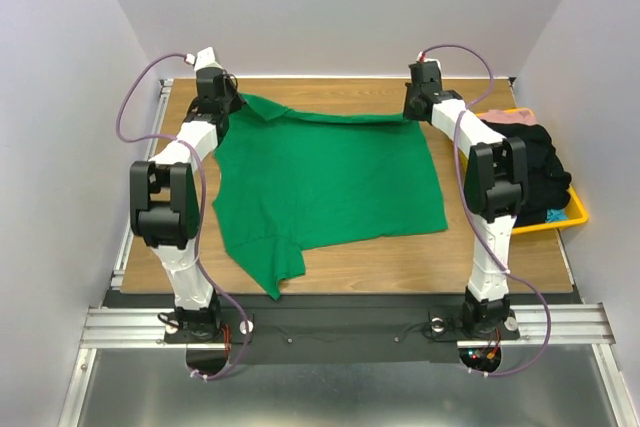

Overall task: Fold and stack the t-shirts
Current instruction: Flatten the tshirt out, then fold the tshirt

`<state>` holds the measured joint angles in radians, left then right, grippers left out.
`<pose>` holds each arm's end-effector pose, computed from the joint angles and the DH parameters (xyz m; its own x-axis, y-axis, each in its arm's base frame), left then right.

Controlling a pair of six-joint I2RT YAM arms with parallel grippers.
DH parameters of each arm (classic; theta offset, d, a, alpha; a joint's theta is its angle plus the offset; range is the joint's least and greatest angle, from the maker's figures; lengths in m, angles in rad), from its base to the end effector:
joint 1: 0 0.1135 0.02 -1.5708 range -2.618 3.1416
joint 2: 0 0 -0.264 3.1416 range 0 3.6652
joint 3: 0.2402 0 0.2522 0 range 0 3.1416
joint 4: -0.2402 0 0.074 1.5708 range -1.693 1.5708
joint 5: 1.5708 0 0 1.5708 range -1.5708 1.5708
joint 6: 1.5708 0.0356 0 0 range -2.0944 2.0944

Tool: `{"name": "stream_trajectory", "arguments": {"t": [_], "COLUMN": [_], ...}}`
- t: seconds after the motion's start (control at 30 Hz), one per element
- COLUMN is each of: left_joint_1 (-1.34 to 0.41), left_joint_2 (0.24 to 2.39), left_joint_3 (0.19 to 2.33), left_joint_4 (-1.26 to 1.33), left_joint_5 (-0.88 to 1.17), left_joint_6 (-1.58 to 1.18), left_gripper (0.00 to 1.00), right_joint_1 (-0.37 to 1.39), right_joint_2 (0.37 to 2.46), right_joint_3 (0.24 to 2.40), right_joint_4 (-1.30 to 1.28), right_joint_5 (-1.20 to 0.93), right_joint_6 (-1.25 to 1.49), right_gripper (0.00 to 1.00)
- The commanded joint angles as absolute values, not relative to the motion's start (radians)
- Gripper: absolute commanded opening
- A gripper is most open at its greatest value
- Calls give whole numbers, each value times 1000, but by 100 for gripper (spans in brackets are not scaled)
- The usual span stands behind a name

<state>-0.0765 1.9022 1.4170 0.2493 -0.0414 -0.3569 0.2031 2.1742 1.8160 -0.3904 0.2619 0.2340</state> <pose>0.4559 -0.0335 0.2764 -0.2310 -0.3324 -0.9144 -0.0475 0.9426 -0.3306 0.4913 0.0918 0.2274 -0.6505 0.0947 -0.7535 0.1458 0.9893 -0.0015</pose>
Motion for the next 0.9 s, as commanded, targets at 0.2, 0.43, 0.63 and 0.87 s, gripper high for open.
{"name": "stream_trajectory", "arguments": {"t": [0.2, 0.43, 0.63, 0.87], "left_joint_1": [-78, -80, -81, -81], "left_joint_2": [1658, 1508, 1468, 1479], "left_joint_3": [1174, 1043, 980, 916], "left_joint_4": [124, 35, 2, -34], "left_joint_5": [-43, -84, -34, -40], "left_joint_6": [-537, -598, -640, -672], "left_gripper": [0, 0, 0, 0], "right_joint_1": [195, 190, 190, 190], "right_joint_2": [2013, 2003, 2014, 2029], "right_joint_3": [1721, 1715, 1717, 1694], "right_joint_4": [-359, -373, -376, -376], "right_joint_5": [268, 276, 290, 288], "right_joint_6": [164, 132, 115, 97], "right_gripper": [0, 0, 0, 0]}}
